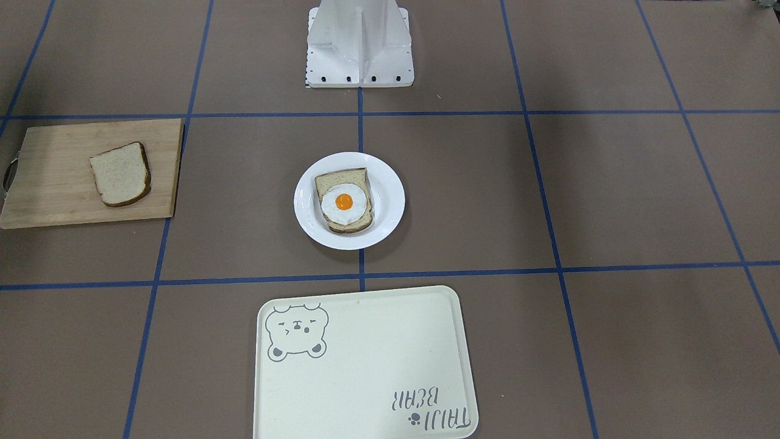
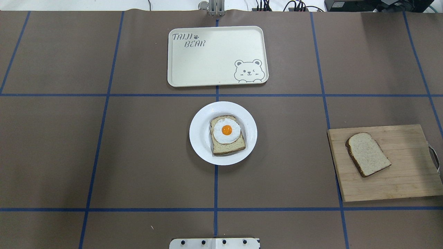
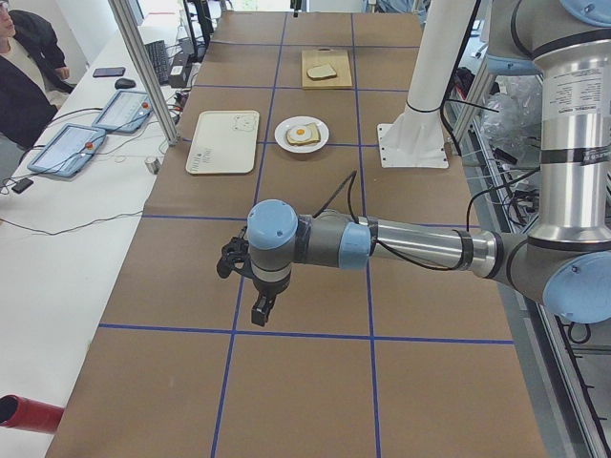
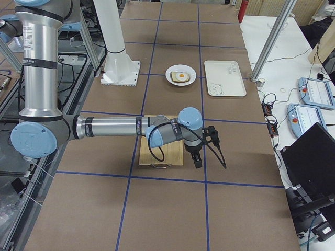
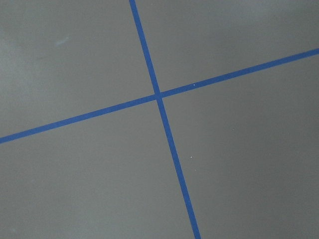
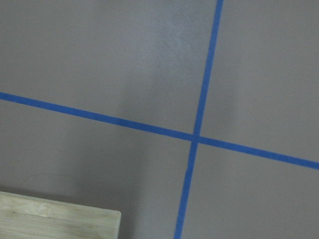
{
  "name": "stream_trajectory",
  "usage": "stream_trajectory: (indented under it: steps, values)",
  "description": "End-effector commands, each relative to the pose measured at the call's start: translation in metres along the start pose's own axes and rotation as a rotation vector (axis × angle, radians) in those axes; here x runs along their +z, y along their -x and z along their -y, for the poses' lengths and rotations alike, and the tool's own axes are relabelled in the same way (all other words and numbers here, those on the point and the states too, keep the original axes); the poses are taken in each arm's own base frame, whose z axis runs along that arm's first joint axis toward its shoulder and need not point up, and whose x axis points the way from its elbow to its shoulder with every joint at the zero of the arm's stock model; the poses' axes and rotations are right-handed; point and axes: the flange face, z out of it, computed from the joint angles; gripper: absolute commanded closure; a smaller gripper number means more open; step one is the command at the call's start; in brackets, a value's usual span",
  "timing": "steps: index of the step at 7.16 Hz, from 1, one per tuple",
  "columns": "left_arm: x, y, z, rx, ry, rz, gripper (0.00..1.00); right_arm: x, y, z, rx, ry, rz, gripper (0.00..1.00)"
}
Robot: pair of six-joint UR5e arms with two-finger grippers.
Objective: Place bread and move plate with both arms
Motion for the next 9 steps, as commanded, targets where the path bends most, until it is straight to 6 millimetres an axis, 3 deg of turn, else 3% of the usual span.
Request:
stream_trajectory:
  steps: [1, 2, 3, 5, 7, 8, 9]
  values:
    - [0.002, 0.001, -0.002, -0.005, 0.005, -0.001, 0.01, 0.032, 0.071, 0.011, 0.084, -0.023, 0.107, 0.00]
    - [0.004, 0.002, -0.004, -0.011, 0.009, -0.002, 0.01, 0.045, 0.098, 0.001, 0.137, -0.057, 0.156, 0.00]
    - [0.007, 0.005, -0.010, -0.021, 0.018, -0.004, 0.01, 0.059, 0.113, -0.017, 0.164, -0.051, 0.178, 0.00]
    - [0.010, 0.006, -0.015, -0.029, 0.025, -0.008, 0.01, 0.085, 0.124, -0.057, 0.178, -0.038, 0.168, 0.02]
    - [0.012, 0.007, -0.020, -0.033, 0.029, -0.009, 0.01, 0.116, 0.166, -0.072, 0.160, -0.044, 0.139, 0.16]
    - [0.012, 0.007, -0.020, -0.032, 0.028, -0.009, 0.01, 0.120, 0.177, -0.076, 0.146, -0.031, 0.145, 0.30]
    - [0.012, 0.007, -0.020, -0.033, 0.029, -0.009, 0.01, 0.129, 0.188, -0.081, 0.123, -0.029, 0.132, 0.36]
